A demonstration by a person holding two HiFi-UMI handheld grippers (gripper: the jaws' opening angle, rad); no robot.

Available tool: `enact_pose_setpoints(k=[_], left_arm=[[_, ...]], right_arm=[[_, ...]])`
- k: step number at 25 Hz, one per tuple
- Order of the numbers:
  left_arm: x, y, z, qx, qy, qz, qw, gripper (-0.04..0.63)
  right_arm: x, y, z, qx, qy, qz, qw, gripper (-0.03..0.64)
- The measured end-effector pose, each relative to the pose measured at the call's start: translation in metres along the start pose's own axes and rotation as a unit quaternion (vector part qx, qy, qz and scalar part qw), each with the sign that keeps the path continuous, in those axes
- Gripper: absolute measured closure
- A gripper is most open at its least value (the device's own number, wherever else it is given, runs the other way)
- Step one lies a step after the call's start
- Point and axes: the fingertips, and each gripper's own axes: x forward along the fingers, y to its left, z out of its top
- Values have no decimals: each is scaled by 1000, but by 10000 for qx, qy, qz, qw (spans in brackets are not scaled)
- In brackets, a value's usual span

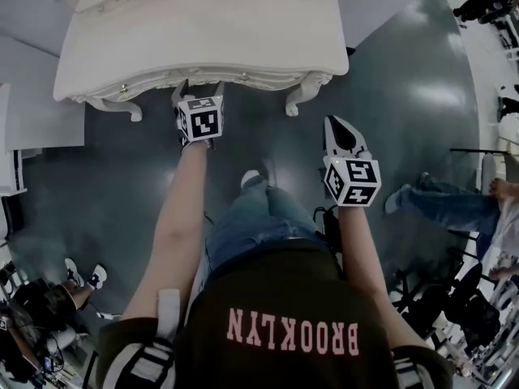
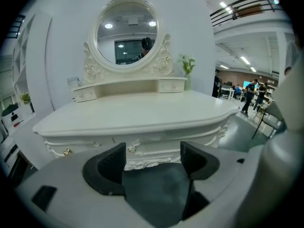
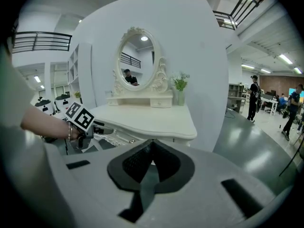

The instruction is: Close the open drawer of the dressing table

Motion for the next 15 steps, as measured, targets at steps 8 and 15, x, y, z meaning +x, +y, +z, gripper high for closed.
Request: enact_pose_setpoints(k=[8, 15], left_arm=[[-55, -9, 22, -56, -526, -132, 9985, 242], [-106, -38, 49, -114, -986, -496, 9938, 245]], right_arm=[[-15, 10, 27, -90, -310, 116, 9994, 620], [-32, 13, 48, -227, -553, 294, 9978, 620]])
